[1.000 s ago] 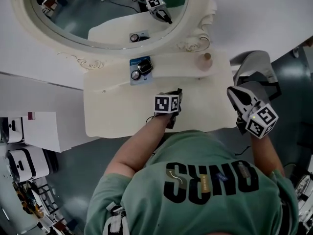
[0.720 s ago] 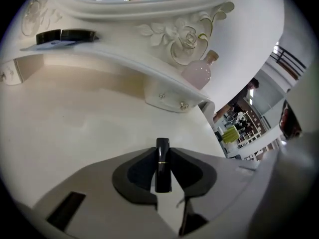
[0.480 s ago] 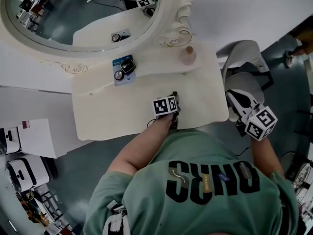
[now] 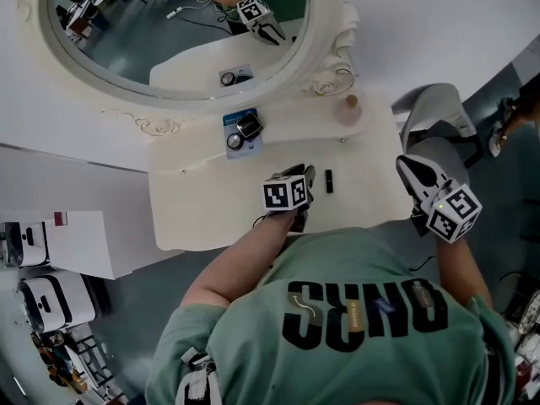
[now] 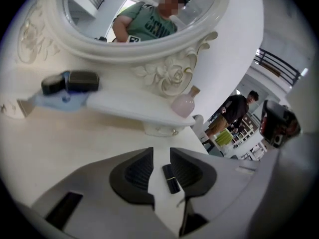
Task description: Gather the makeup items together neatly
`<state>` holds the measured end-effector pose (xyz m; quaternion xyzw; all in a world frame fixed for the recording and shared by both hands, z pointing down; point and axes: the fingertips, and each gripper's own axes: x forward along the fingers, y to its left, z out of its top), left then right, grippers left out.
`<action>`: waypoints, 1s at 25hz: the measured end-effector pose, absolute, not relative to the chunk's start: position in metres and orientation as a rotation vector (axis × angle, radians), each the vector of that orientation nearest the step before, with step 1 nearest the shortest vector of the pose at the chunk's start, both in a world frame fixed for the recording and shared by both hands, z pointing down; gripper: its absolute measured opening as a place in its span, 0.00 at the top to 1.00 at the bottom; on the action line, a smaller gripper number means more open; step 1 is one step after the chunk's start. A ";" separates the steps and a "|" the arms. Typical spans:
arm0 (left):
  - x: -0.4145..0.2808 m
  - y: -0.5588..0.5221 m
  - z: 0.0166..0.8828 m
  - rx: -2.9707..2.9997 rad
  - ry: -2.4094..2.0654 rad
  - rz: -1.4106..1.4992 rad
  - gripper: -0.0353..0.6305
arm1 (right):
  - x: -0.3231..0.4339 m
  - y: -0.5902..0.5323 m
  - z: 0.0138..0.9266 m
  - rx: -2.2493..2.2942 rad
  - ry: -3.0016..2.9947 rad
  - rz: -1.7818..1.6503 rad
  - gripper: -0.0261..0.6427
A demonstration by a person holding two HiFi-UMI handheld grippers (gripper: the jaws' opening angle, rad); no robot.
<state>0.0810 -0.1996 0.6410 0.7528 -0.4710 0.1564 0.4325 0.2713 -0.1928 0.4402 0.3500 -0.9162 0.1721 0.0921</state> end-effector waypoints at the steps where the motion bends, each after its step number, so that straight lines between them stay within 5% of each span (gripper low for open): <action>1: 0.066 -0.204 0.630 1.925 -1.181 0.404 0.80 | 0.261 -0.195 0.439 1.036 -2.732 0.504 0.97; 8: -0.036 -0.249 0.570 2.375 -1.188 0.734 0.80 | 0.172 -0.202 0.424 1.027 -2.778 0.465 0.97; 12: -0.069 -0.284 0.570 2.510 -1.080 0.940 0.70 | 0.139 -0.201 0.425 1.061 -2.754 0.462 0.97; 17: -0.073 -0.312 0.602 2.528 -0.855 1.123 0.52 | 0.134 -0.196 0.422 1.163 -2.685 0.471 0.97; 25: -0.069 -0.313 0.642 2.525 -0.707 1.302 0.48 | 0.149 -0.196 0.426 1.299 -2.606 0.501 0.97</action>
